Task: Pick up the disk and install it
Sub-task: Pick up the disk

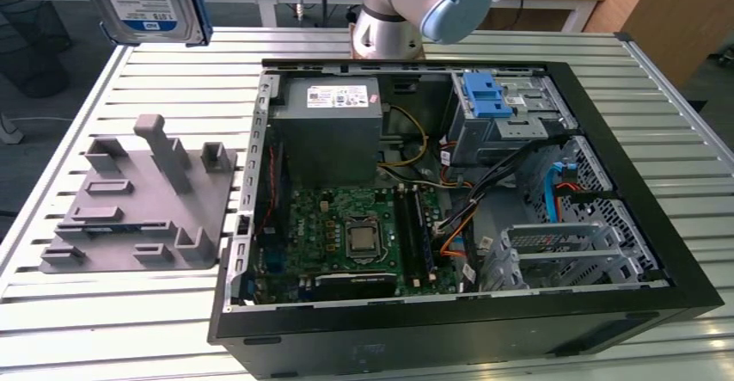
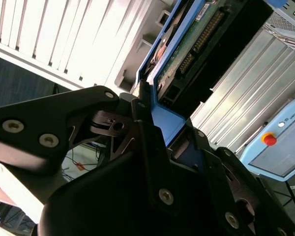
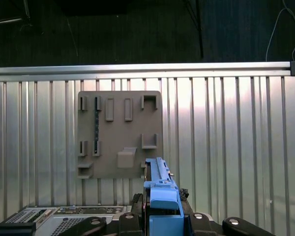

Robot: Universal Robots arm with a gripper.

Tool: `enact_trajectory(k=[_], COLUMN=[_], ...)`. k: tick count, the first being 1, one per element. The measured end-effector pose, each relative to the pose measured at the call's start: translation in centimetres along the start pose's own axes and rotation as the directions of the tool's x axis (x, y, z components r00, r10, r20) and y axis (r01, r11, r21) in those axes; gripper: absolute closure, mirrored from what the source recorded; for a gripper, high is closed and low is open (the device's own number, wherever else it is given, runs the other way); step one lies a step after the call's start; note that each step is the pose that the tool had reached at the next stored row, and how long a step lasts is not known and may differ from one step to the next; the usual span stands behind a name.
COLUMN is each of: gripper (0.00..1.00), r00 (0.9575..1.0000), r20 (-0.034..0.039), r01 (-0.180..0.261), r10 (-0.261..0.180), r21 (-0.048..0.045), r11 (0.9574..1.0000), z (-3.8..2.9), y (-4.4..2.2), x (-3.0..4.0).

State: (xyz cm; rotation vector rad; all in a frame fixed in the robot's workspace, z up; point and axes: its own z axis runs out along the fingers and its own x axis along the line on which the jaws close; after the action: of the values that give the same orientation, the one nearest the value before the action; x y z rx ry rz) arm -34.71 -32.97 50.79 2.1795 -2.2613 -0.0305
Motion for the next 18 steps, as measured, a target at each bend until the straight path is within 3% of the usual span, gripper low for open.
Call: enact_trajectory(k=[13,18], gripper=[0.64,0.64], r00=[1.0000,1.0000], r20=[0.0000,0.0000], r01=[0.000,0.000], r10=[0.000,0.000], r21=[0.0000,0.0000], r11=[1.0000,1.0000], z=[0.00,-0.02], y=[-0.43,-1.04], x=[-0.02,-0.04])
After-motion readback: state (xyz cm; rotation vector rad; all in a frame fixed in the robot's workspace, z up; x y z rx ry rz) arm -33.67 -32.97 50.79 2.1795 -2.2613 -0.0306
